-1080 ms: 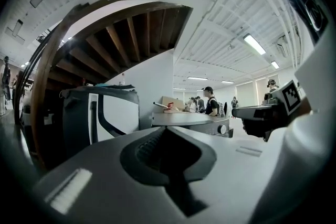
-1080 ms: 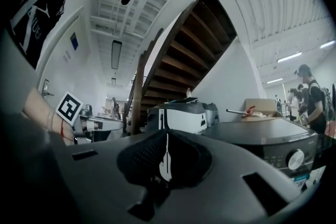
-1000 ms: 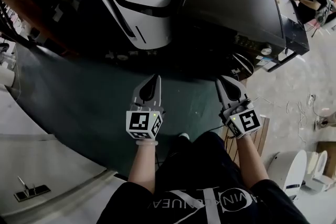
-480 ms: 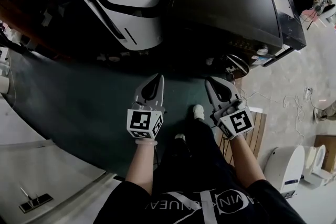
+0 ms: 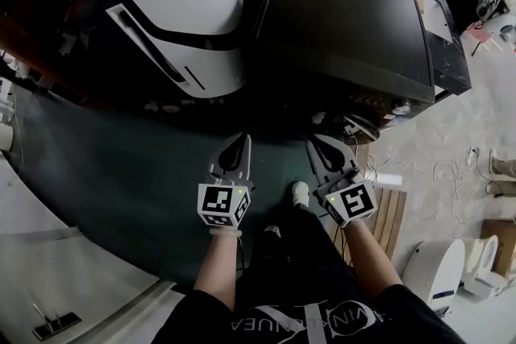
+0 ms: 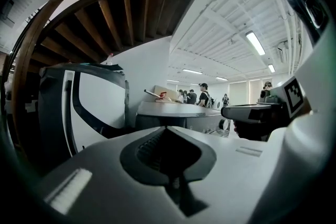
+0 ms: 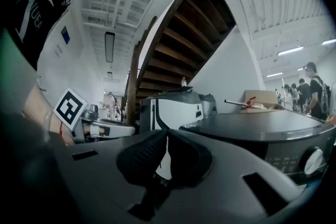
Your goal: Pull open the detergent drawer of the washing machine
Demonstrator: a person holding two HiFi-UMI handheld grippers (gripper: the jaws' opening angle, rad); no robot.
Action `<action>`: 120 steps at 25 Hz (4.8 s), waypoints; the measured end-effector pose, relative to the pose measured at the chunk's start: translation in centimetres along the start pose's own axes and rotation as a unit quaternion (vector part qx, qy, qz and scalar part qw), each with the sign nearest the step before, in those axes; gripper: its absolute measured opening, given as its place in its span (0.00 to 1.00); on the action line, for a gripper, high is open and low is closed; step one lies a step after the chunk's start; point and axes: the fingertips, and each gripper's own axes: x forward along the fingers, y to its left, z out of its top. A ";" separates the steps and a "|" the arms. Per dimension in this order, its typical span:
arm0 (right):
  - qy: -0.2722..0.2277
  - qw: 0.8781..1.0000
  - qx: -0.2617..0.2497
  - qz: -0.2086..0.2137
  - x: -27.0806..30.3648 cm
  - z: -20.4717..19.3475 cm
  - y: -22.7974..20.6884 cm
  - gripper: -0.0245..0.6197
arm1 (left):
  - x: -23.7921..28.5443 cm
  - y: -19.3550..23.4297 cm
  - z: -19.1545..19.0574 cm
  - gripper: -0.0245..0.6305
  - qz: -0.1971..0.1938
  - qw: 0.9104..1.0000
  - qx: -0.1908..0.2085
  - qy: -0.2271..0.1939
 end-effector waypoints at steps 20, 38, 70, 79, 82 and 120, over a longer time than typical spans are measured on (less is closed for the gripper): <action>0.060 0.997 0.053 0.002 4.6 -8.2 -6.0 0.06 | 10.5 -1.1 -6.9 0.05 -0.031 0.997 -0.058 0.050; 0.089 0.994 0.065 0.030 8.5 -13.1 -7.9 0.06 | 18.4 -0.3 -9.7 0.08 -0.054 0.980 -0.189 0.014; 0.112 0.991 0.057 0.042 9.5 -16.7 -8.6 0.06 | 22.2 1.8 -9.4 0.25 -0.171 0.804 -0.542 -0.175; 0.113 0.991 0.063 0.037 9.1 -16.9 -8.6 0.06 | 22.1 1.6 -9.4 0.22 -0.180 0.785 -0.565 -0.180; 0.110 0.991 0.065 0.034 9.0 -16.8 -8.5 0.06 | 22.0 1.6 -9.2 0.22 -0.183 0.783 -0.568 -0.180; 0.087 0.994 0.072 0.000 3.6 -15.6 -3.3 0.06 | 13.2 -0.9 -10.2 0.22 -0.196 0.770 -0.578 -0.184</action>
